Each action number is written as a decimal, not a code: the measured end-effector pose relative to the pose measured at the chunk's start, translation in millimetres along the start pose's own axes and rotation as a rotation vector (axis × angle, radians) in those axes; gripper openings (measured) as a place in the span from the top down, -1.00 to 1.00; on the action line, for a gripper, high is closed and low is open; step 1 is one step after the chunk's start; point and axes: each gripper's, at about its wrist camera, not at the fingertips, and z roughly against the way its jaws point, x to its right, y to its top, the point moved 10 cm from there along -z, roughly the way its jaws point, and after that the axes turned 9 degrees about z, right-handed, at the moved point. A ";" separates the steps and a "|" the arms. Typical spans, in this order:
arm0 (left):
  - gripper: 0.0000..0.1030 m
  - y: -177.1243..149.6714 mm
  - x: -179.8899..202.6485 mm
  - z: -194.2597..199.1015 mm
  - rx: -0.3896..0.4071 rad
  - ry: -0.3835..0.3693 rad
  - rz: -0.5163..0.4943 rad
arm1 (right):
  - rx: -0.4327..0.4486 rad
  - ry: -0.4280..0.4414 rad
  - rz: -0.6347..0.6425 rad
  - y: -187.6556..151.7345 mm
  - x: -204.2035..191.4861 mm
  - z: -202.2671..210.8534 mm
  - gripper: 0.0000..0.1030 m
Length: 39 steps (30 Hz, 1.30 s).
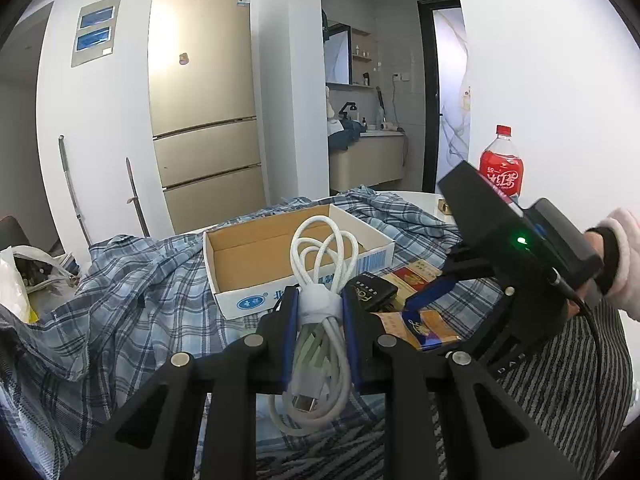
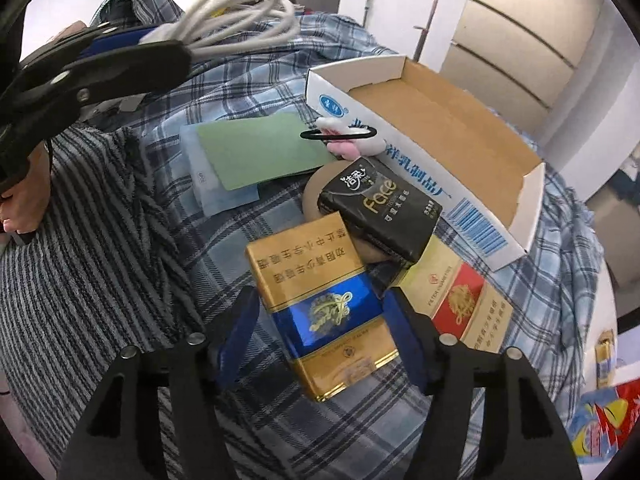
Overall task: Organize soft objects
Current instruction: 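Grasp the gold-and-blue cigarette pack with the right gripper while the left holds the cable, then place the white cable in the cardboard box with the left gripper while the right places the gold pack there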
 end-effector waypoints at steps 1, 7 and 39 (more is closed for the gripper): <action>0.56 -0.1 0.7 0.0 -0.002 -0.002 -0.002 | -0.008 0.011 0.000 0.5 0.6 -1.7 -0.28; 0.56 -0.5 2.2 -0.5 -0.004 -0.004 -0.010 | -0.030 0.048 -0.010 1.6 0.3 -12.1 -0.28; 0.56 87.5 9.6 28.2 0.157 0.168 0.003 | 0.520 -0.497 -0.395 51.8 74.2 164.5 -0.10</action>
